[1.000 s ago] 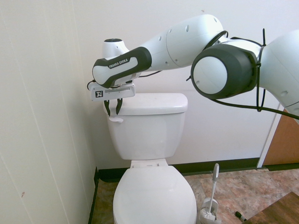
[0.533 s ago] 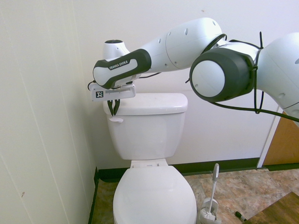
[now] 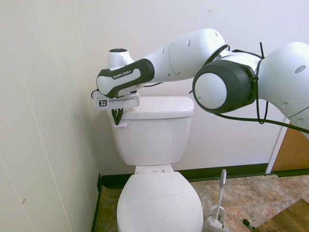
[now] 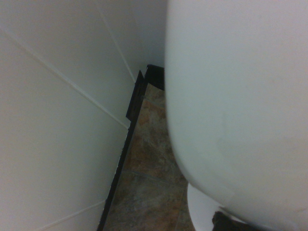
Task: Flush the toilet
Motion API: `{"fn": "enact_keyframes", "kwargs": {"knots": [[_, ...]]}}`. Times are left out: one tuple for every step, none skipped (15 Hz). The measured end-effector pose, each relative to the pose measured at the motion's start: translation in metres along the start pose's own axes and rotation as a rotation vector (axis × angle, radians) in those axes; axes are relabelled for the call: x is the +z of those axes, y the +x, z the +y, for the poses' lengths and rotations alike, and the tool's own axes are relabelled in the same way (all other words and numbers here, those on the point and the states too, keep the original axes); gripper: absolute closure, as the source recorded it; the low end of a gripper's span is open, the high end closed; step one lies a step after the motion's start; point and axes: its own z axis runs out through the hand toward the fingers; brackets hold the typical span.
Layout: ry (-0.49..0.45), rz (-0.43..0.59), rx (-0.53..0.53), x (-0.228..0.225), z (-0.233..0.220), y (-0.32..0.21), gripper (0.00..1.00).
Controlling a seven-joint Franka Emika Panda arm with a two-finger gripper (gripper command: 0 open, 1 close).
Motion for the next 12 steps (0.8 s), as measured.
{"fn": "enact_keyframes", "kwargs": {"knots": [[-0.001,-0.002,0.003,0.003,0.001,0.000,1.00],[-0.002,-0.005,0.007,0.006,0.002,0.001,1.00],[-0.002,-0.008,0.010,0.010,0.003,0.001,1.00],[0.001,-0.010,0.013,0.012,0.003,0.002,1.00],[0.002,-0.010,0.015,0.012,0.003,0.002,1.00],[0.003,-0.011,0.016,0.012,0.003,0.002,1.00],[0.003,-0.013,0.017,0.013,0.003,0.002,1.00],[0.005,-0.013,0.018,0.013,0.003,0.002,1.00],[0.005,-0.013,0.018,0.012,0.003,0.002,1.00],[0.007,-0.013,0.017,0.011,0.003,0.002,1.00],[0.009,-0.012,0.017,0.010,0.002,0.002,1.00],[0.012,-0.011,0.016,0.006,0.001,0.001,1.00]]}}
